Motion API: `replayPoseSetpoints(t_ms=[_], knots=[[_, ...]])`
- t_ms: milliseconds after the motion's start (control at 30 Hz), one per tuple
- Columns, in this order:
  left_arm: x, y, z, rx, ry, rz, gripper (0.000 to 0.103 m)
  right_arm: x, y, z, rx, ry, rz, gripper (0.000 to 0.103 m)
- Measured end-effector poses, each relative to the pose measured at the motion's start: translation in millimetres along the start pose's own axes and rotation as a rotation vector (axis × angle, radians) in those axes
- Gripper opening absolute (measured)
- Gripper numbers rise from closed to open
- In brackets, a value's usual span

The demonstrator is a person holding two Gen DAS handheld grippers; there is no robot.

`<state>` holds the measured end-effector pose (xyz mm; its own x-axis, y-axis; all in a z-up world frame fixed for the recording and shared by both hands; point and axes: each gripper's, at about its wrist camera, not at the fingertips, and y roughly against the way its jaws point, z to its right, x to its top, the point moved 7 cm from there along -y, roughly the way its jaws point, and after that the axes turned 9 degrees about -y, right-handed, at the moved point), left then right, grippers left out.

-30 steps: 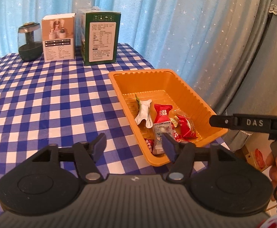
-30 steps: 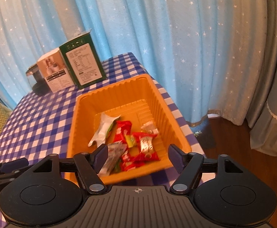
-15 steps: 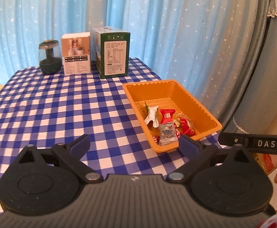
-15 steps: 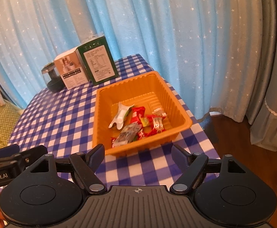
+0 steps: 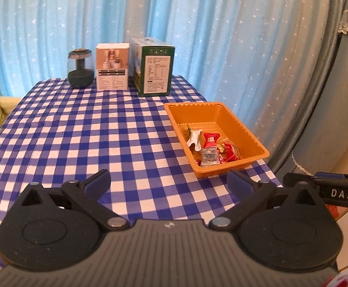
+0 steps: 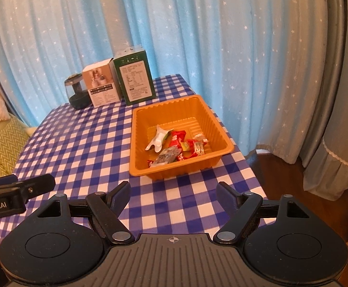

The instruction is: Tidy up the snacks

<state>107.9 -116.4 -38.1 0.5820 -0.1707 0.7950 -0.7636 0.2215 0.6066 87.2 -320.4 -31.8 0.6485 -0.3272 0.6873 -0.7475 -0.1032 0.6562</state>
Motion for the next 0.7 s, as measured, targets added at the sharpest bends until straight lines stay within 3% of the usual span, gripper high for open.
replayPoseSetpoints(t_ms=[700], knots=[[-16, 55, 0, 0.066, 0.004, -0.005, 0.103, -23, 55, -21, 0.031, 0.056, 0.023, 0.079]])
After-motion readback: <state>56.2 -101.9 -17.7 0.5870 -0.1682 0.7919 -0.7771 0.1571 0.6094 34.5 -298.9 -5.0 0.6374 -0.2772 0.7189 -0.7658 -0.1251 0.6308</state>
